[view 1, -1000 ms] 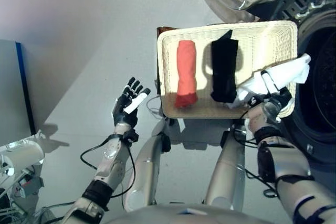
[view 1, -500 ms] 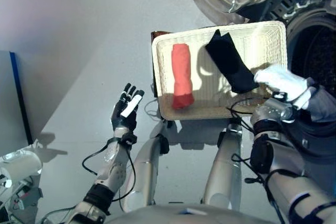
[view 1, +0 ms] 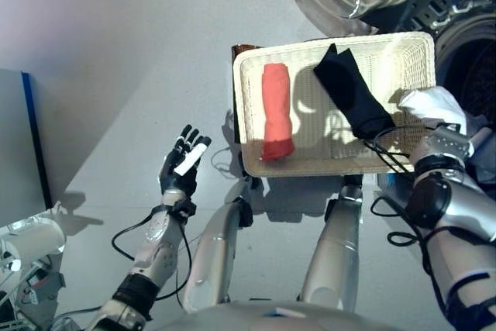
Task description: Pick up the clothes and place them into the washing machine
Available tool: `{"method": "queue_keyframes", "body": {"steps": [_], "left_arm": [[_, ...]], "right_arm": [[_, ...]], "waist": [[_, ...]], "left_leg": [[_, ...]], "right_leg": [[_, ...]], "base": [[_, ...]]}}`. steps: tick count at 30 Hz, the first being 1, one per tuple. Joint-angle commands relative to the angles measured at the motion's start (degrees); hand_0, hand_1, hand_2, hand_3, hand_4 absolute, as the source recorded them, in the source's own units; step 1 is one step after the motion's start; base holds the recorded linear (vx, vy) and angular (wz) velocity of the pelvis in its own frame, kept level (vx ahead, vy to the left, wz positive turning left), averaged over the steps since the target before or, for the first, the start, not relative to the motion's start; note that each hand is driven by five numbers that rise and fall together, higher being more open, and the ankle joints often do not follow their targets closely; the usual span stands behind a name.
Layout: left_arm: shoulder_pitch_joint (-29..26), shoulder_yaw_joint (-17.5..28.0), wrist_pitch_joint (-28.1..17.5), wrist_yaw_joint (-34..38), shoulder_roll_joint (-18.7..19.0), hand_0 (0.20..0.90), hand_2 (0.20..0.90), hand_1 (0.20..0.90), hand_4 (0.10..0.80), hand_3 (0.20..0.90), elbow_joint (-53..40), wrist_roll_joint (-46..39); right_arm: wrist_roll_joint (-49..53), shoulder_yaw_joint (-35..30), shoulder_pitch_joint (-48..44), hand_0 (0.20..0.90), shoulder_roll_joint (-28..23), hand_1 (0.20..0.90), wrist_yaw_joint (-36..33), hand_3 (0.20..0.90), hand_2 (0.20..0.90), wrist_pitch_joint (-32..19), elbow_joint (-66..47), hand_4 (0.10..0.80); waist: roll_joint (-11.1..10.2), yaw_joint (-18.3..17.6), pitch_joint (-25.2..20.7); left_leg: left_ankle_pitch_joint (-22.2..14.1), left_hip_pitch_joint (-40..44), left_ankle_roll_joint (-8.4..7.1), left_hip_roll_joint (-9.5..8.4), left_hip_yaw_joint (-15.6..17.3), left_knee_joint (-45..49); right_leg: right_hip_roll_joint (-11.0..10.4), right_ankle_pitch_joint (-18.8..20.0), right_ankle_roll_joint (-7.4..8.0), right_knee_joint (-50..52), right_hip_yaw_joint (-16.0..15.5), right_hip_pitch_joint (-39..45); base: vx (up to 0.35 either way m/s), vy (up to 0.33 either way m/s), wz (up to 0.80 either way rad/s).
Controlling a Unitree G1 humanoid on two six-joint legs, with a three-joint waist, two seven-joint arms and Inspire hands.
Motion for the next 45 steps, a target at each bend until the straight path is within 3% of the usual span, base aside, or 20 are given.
{"method": "queue_keyframes", "body": {"steps": [1, 8, 12, 14, 16, 19, 22, 25, 28, 33, 45], "left_arm": [[2.56, 2.50, -3.33, -0.55, 0.18, 0.900, 0.900, 0.900, 0.800, 0.900, -5.36, 1.24], [3.06, 2.83, -3.60, -0.99, -0.07, 0.900, 0.900, 0.900, 0.800, 0.900, -3.83, 0.26], [2.12, 2.25, -3.67, -0.95, -0.13, 0.900, 0.900, 0.900, 0.800, 0.900, -4.17, 0.50], [1.07, 2.10, -3.62, -0.42, -0.74, 0.900, 0.900, 0.900, 0.800, 0.900, -3.86, 0.51], [0.03, 2.05, -3.56, 0.64, -1.79, 0.900, 0.900, 0.900, 0.800, 0.900, -3.18, 0.67], [-0.31, 3.01, -3.50, 1.38, -3.34, 0.900, 0.900, 0.900, 0.800, 0.900, -2.00, 1.25], [0.31, 4.24, -4.25, 1.19, -3.53, 0.900, 0.900, 0.900, 0.800, 0.900, -1.66, 1.37], [0.62, 5.34, -4.76, 1.24, -3.60, 0.900, 0.900, 0.900, 0.800, 0.900, -2.06, 1.52], [1.10, 6.00, -5.04, 1.29, -3.64, 0.900, 0.900, 0.900, 0.800, 0.900, -2.57, 1.75], [2.82, 7.26, -5.38, 1.49, -3.08, 0.900, 0.900, 0.900, 0.800, 0.900, -3.62, 2.18], [5.09, 5.41, -4.39, -1.50, -0.04, 0.900, 0.900, 0.900, 0.800, 0.900, -3.91, 2.24]], "right_arm": [[-9.45, 8.46, -0.83, 0.200, -16.85, 0.200, 3.88, 0.200, 0.200, -8.45, -7.71, 0.300], [-12.86, 12.01, -3.93, 0.200, -18.14, 0.200, 3.07, 0.200, 0.200, -5.20, -4.66, 0.300], [-14.75, 15.73, -4.78, 0.200, -13.42, 0.200, 5.08, 0.200, 0.200, -5.89, -8.42, 0.300], [-16.42, 16.73, -2.00, 0.200, -7.15, 0.200, 5.03, 0.200, 0.200, -8.19, -13.95, 0.300], [-18.79, 17.08, 4.48, 0.200, 3.08, 0.200, 4.99, 0.200, 0.200, -11.45, -25.14, 0.300], [-22.30, 19.46, 14.42, 0.200, 17.66, 0.200, 5.68, 0.200, 0.200, -11.86, -33.90, 0.300], [-22.35, 20.88, 16.25, 0.200, 23.00, 0.200, 6.27, 0.200, 0.200, -9.64, -30.01, 0.300], [-20.82, 20.63, 15.75, 0.200, 25.06, 0.200, 7.67, 0.200, 0.200, -8.99, -28.39, 0.300], [-19.13, 19.24, 14.33, 0.200, 25.33, 0.200, 8.63, 0.200, 0.200, -9.41, -27.53, 0.300], [-18.02, 14.27, 11.51, 0.200, 21.02, 0.200, 7.44, 0.200, 0.200, -12.90, -29.17, 0.300], [-12.14, 6.40, 3.25, 0.200, 1.73, 0.200, 4.91, 0.200, 0.200, -13.11, -17.01, 0.300]], "waist": [[0.01, -0.83, -3.66], [0.15, -0.13, -4.63], [-0.55, 0.03, -4.48], [-0.93, -0.21, -3.84], [-1.42, -1.01, -2.77], [-2.10, -2.08, -1.34], [-1.90, -1.78, -1.29], [-1.66, -1.39, -1.45], [-1.40, -0.88, -1.67], [-1.40, -0.14, -2.87], [-1.20, 1.28, -5.51]], "left_leg": [[-12.06, 3.40, -9.26, 6.58, -3.67, 8.66], [-11.38, 4.17, -9.55, 6.41, -3.70, 7.59], [-11.27, 4.81, -9.45, 6.54, -3.70, 7.74], [-11.53, 4.57, -9.35, 6.91, -4.02, 8.89], [-11.86, 4.19, -9.22, 7.07, -4.20, 10.14], [-12.85, 2.94, -8.99, 6.81, -4.13, 12.58], [-13.43, 1.77, -8.83, 6.52, -4.15, 14.29], [-13.66, 0.93, -8.73, 6.35, -4.24, 15.17], [-13.82, 0.48, -8.58, 6.03, -4.34, 15.50], [-14.25, -0.47, -8.33, 5.76, -4.77, 16.07], [-13.99, 0.57, -8.51, 6.19, -4.88, 14.36]], "right_leg": [[-0.03, 7.38, -1.23, -4.36, 1.15, -0.87], [-0.17, 7.62, -1.35, -4.64, 0.74, -0.40], [0.29, 8.16, -1.45, -5.21, 0.22, 0.88], [0.38, 8.19, -1.57, -4.92, 0.04, 1.37], [0.32, 8.28, -1.68, -4.37, -0.07, 1.57], [-0.02, 8.29, -2.11, -3.82, -0.14, 1.74], [-0.63, 8.41, -2.27, -3.61, -0.28, 1.69], [-0.94, 8.52, -2.26, -3.87, -0.48, 1.66], [-1.19, 8.60, -2.25, -4.22, -0.65, 1.73], [-1.60, 8.51, -2.25, -4.53, -0.80, 1.61], [-1.14, 7.56, -1.95, -4.91, -0.56, 1.58]], "base": [[-0.005, -0.006, -0.17], [0.001, -0.003, -0.02], [-0.003, -0.005, -0.01], [-0.027, -0.032, -0.10], [-0.050, -0.023, -0.10], [-0.048, 0.011, -0.09], [-0.012, 0.019, -0.01], [-0.006, 0.017, 0.07], [-0.002, 0.008, 0.02], [0.005, 0.014, 0.05], [0.009, -0.001, 0.02]]}}
